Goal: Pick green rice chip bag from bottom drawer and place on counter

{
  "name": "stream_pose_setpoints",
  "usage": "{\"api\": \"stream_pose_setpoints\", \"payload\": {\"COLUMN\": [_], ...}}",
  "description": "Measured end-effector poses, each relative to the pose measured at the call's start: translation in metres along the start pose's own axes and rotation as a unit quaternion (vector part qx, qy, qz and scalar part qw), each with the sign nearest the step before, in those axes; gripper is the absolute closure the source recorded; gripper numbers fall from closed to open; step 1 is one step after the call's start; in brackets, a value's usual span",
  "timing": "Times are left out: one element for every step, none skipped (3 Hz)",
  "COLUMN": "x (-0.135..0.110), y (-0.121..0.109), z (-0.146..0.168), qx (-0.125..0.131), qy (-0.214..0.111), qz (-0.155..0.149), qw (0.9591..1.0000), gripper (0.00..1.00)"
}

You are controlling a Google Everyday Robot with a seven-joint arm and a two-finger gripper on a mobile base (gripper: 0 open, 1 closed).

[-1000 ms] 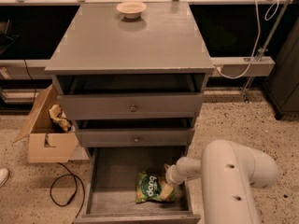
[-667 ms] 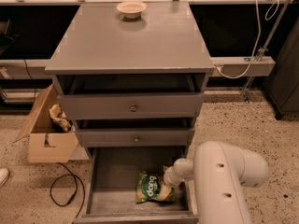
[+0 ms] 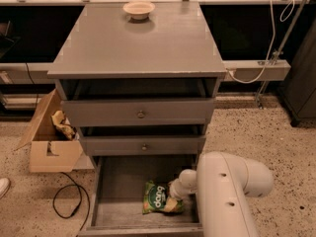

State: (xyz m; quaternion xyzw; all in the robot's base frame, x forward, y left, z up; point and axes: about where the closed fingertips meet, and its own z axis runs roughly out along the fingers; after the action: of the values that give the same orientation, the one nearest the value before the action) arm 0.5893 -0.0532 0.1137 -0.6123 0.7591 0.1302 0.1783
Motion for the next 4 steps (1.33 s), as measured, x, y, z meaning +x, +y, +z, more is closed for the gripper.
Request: {"api": "stream_pose_setpoints", "payload": {"x": [-0.002, -0.006, -0.039, -0.056], "y": [0.000, -0.001, 0.014, 0.034], "z": [-0.005, -0.011, -0.078, -0.192], "qx": [0.000, 0.003, 0.013, 0.042], "qy": [0.000, -0.003, -0.054, -0.102], "qz": [0.000, -0.006, -0.065, -0.087], "qw": [1.0000, 1.0000, 0.9964, 0.9900], "gripper": [0.71, 0.99, 1.00, 1.00]}}
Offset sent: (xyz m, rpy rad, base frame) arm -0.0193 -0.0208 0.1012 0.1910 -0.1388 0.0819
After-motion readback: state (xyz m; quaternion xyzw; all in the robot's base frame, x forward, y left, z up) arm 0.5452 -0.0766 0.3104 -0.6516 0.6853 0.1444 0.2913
